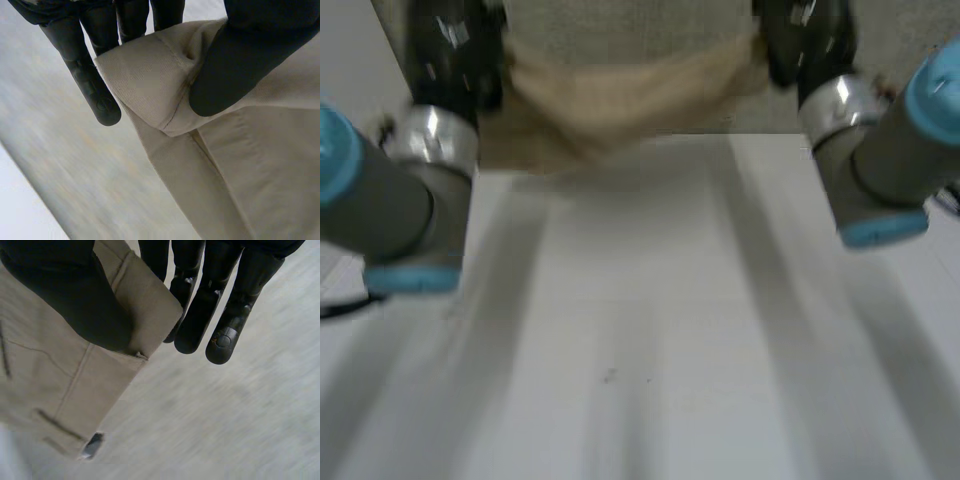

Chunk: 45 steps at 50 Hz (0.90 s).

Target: Fold the shorts.

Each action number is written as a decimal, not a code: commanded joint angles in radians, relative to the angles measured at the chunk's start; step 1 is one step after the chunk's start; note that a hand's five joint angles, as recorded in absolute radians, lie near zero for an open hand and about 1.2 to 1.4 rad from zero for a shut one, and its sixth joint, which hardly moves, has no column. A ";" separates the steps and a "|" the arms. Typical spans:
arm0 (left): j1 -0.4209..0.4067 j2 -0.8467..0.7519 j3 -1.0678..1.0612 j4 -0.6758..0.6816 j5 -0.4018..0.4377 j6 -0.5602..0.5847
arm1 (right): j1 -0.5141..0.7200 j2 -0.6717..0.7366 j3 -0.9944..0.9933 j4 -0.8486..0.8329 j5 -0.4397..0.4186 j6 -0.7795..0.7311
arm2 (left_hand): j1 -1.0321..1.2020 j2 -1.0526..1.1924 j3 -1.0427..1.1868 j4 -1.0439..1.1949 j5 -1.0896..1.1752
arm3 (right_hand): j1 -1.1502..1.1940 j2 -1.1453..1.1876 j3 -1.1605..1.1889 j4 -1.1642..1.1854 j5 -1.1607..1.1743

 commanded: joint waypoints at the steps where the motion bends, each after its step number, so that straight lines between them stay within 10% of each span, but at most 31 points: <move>1: -0.009 -0.111 -0.187 -0.160 -0.001 -0.068 | 0.001 0.096 0.157 0.184 -0.026 -0.045 | 0.289 0.198 0.206 0.198 0.261 | 0.417 0.225 0.216 0.205 0.232; 27: -0.044 0.314 -0.602 -0.907 0.010 0.108 | -0.117 -0.303 0.554 1.152 -0.098 -0.473 | 0.289 0.198 0.206 0.198 0.261 | 0.417 0.225 0.216 0.205 0.232; 34: -0.060 0.326 -0.597 -0.874 0.005 0.222 | -0.134 -0.321 0.593 1.145 -0.195 -0.485 | 0.289 0.198 0.206 0.198 0.261 | 0.417 0.225 0.216 0.205 0.232; 45: -0.055 0.076 -0.313 -0.415 0.007 0.213 | -0.145 -0.153 0.407 0.823 -0.160 -0.163 | 0.289 0.198 0.206 0.198 0.261 | 0.417 0.225 0.216 0.205 0.232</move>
